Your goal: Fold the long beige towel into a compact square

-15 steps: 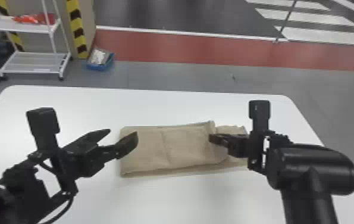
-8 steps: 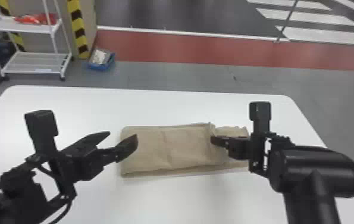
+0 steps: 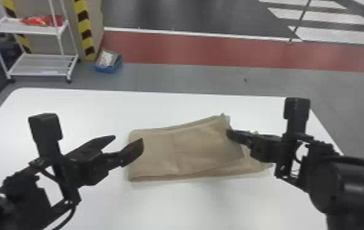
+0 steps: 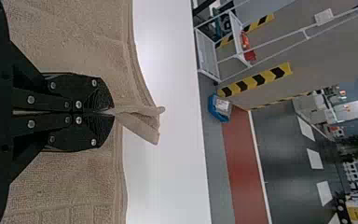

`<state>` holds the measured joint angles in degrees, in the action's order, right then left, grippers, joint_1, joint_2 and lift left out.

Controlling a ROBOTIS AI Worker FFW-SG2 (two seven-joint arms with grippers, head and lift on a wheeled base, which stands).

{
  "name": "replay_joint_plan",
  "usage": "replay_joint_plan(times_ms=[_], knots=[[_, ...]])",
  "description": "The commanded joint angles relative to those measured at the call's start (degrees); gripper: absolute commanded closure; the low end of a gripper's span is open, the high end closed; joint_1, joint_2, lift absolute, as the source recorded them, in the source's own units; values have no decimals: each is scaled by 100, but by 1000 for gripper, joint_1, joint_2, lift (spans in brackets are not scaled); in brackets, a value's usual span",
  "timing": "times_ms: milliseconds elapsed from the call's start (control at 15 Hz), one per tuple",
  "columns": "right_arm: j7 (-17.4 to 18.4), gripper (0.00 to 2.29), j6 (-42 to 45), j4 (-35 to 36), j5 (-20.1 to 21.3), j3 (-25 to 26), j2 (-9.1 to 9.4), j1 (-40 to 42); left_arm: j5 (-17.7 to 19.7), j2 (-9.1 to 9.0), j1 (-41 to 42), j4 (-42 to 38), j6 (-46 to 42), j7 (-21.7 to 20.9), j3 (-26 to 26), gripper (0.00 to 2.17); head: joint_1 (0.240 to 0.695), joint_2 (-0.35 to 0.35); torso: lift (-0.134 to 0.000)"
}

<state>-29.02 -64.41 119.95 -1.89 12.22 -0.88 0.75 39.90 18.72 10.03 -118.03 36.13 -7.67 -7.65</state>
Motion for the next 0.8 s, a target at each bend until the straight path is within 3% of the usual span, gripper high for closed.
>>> replay_joint_plan(times_ms=[0, 333, 533, 733], knots=[[2, 1477, -24, 152, -277, 474, 93, 66, 0, 9, 16, -1, 5, -15, 44, 76, 695, -142, -124], [-16, 1477, 135, -929, -189, 606, 93, -163, -53, -8, 43, -18, 5, -6, -9, 76, 695, -193, -124], [-7, 1477, 135, -507, -277, 457, 93, -75, -70, 0, 51, -18, 5, 12, 44, 76, 695, -192, -124], [2, 1477, 135, -121, -549, 729, 93, -48, -149, 9, 95, -36, 5, 12, 106, 76, 695, -177, -124]])
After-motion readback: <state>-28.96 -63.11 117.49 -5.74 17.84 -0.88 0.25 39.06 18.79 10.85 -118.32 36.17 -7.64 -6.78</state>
